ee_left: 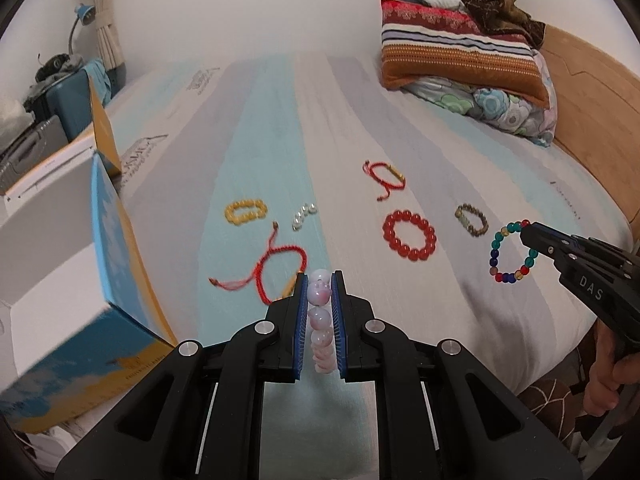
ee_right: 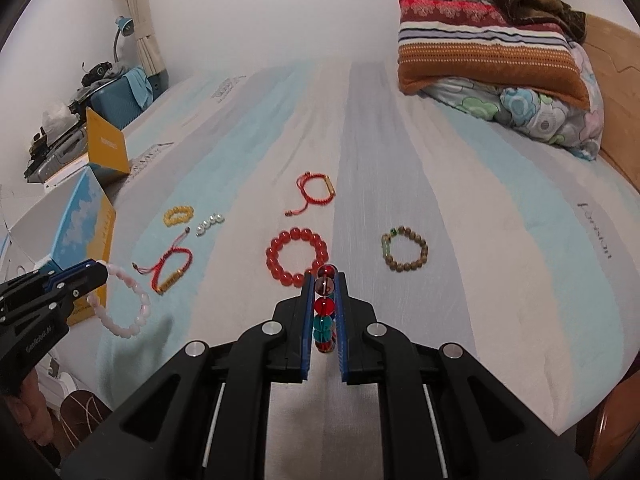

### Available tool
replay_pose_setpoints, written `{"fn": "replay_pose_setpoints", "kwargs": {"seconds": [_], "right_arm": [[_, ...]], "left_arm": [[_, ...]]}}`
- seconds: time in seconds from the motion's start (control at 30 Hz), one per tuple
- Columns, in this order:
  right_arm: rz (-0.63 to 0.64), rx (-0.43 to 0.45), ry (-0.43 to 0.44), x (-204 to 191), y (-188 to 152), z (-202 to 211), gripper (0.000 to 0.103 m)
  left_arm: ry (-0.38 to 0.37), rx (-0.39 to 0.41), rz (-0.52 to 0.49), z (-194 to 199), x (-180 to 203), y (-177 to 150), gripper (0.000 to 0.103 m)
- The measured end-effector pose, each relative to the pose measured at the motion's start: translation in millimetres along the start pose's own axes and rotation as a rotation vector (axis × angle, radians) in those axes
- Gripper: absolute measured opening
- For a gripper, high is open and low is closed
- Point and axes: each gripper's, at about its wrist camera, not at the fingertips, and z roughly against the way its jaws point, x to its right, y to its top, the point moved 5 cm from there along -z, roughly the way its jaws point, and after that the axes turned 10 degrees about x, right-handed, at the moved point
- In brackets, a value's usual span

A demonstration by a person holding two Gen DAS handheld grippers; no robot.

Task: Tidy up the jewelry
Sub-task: 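Carry both bracelets into the white box and open both grippers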

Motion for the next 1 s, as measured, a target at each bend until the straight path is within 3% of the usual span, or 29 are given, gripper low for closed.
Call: {"fn": "replay_pose_setpoints", "kwargs": {"seconds": [0.53,1.0], "right_arm": [[0.071,0.026,0.011,-36.4,57.2,7.0,0.009],[0.118,0.039,0.141,-121.3,109.6,7.0,0.009]], "left_arm": [[0.052,0.048,0.003,19.5,-16.4,54.2,0.011],[0.176,0.078,0.055,48.5,-88.2,78.3,0.011]]}}
